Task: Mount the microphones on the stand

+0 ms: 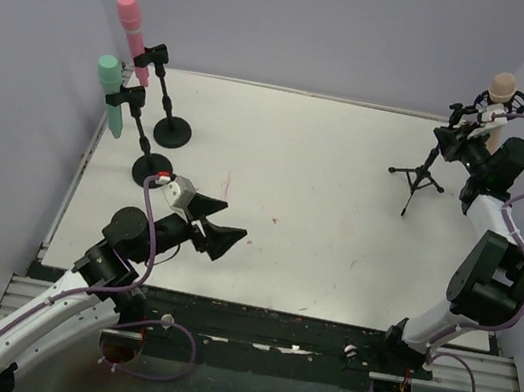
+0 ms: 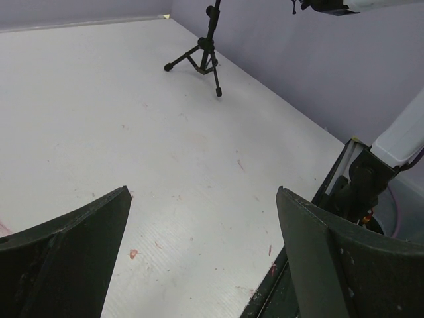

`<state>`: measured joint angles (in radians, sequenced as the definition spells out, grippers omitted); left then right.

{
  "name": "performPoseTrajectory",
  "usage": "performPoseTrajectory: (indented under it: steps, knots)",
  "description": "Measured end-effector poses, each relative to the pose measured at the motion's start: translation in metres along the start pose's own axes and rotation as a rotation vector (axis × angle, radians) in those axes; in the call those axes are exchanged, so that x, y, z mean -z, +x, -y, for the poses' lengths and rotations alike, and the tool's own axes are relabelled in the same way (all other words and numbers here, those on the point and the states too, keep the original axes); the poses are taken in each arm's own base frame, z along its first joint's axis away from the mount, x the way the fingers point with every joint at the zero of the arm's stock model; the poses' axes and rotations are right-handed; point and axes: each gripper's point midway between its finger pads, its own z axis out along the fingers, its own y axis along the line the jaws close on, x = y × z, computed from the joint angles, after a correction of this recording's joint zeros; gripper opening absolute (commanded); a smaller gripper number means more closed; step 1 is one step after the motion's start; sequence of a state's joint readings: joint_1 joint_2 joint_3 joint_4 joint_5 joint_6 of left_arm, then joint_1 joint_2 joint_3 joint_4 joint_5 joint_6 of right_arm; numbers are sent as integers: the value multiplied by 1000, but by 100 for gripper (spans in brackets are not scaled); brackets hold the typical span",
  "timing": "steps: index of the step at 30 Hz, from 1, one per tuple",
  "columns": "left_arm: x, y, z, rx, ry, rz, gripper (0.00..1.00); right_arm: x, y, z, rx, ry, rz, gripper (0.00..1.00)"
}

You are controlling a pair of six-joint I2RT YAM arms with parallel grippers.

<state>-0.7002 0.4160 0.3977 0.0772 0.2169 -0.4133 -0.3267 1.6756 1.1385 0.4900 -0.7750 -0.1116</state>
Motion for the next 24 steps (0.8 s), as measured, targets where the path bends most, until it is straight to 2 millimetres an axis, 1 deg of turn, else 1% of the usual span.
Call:
performPoseTrajectory:
  steps: [2, 3, 5, 10, 14, 17, 20, 22, 24]
  knots:
    - [2, 1, 0, 0, 2, 3, 99, 1, 0, -3, 2, -8, 6, 32]
    - [2, 2, 0, -1, 2, 5, 99, 3, 2, -4, -1, -13, 4, 37]
    - [4, 3, 0, 0, 3, 6, 99, 6, 6, -10, -4, -28, -2, 44]
    - [7, 3, 1, 3, 8, 18, 99, 13, 14, -21, -11, -46, -17, 56]
    - [10, -2, 4, 1, 16, 39, 99, 20, 14, -28, -15, -52, -28, 64]
    - [13, -7, 6, 0, 23, 56, 99, 25, 10, -31, -13, -50, -35, 68]
    - [15, -8, 7, 0, 25, 61, 99, 31, 9, -30, -17, -42, -48, 70]
    - [17, -7, 7, 1, 24, 58, 99, 34, 12, -29, -23, -34, -62, 70]
    - [17, -4, 6, 4, 20, 49, 99, 39, 18, -28, -33, -23, -90, 71]
